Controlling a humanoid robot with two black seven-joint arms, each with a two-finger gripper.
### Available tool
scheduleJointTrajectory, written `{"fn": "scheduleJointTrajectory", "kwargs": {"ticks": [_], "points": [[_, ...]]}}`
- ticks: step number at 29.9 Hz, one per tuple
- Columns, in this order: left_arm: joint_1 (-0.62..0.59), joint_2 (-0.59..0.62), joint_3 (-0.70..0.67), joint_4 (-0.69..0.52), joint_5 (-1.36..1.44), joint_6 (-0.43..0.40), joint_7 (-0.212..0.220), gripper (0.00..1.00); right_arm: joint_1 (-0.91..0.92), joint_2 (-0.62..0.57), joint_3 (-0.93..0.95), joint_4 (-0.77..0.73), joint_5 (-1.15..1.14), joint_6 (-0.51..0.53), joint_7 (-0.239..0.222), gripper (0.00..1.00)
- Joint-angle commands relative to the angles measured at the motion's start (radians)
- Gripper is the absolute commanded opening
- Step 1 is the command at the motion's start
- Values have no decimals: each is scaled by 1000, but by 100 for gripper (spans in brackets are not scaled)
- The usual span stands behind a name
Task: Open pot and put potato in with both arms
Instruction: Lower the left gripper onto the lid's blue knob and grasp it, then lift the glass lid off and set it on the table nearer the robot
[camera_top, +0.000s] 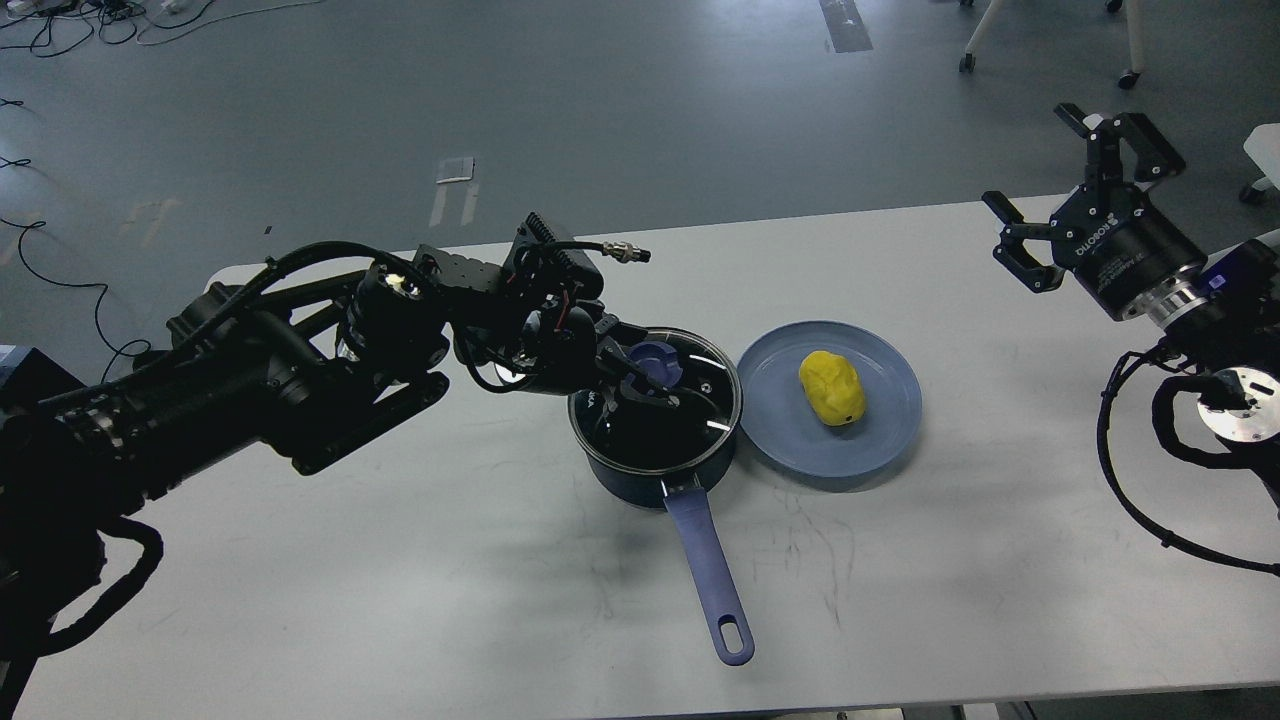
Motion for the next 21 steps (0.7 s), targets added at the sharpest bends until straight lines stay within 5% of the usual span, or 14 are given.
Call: {"fn": "scheduleJointTrajectory", "kwargs": {"ticks": [1, 5, 6, 7, 9, 12, 21], "points": [[2, 1, 1, 6, 0, 0, 0, 96, 0, 0, -1, 0, -1, 0, 0, 100], [2, 2, 1, 6, 0, 0, 0, 82, 0, 0, -1, 0, -1, 0, 0, 100], [2, 1, 1, 6, 0, 0, 0, 69, 0, 0, -2, 0, -1, 0, 0, 100], [2, 1, 1, 6, 0, 0, 0, 69, 0, 0, -2, 0, -1, 0, 0, 100], [1, 2, 1, 6, 1, -1, 0, 38, -2, 2, -1, 0, -2, 0, 0, 100], [-4, 2, 0, 3, 1, -1, 0, 25, -2, 0, -2, 0, -2, 0, 0, 100], [-66, 85, -6, -55, 0, 0, 0, 25, -3, 0, -2, 2, -1, 0, 0, 100]]}}
